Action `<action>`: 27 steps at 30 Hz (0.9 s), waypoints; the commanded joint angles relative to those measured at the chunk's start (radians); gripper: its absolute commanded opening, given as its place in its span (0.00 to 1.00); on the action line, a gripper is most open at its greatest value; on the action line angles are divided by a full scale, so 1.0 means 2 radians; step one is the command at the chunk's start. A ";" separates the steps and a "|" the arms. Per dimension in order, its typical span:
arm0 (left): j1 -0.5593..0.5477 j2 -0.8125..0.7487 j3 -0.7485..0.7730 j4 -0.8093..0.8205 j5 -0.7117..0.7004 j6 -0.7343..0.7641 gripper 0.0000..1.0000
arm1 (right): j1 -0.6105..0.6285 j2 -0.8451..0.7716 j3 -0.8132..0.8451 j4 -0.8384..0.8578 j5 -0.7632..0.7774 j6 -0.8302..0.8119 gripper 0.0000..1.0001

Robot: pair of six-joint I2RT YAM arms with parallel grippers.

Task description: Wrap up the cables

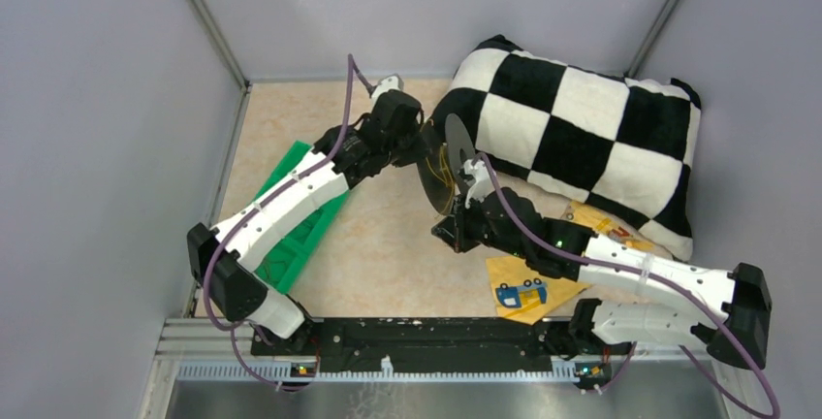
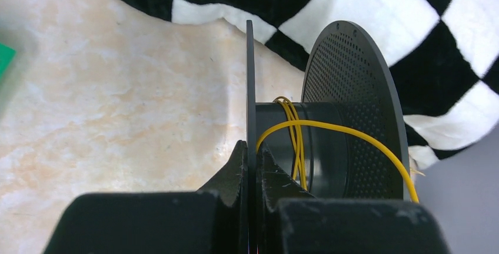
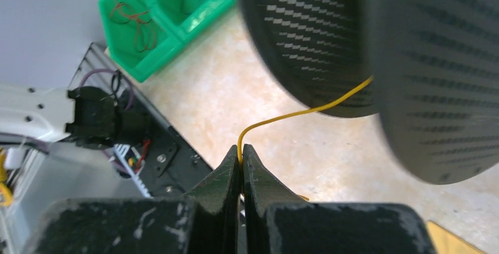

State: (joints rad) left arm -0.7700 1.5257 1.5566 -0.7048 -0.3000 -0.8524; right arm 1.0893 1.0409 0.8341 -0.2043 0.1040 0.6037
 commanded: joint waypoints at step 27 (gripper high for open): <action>0.094 -0.134 -0.106 0.185 0.326 -0.087 0.00 | 0.003 -0.267 -0.176 0.060 0.222 -0.011 0.16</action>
State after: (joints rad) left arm -0.5976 1.3243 1.3468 -0.4744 0.2573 -0.9867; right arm 1.0904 0.5926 0.5137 -0.0978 0.4480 0.5499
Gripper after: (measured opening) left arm 0.027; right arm 0.093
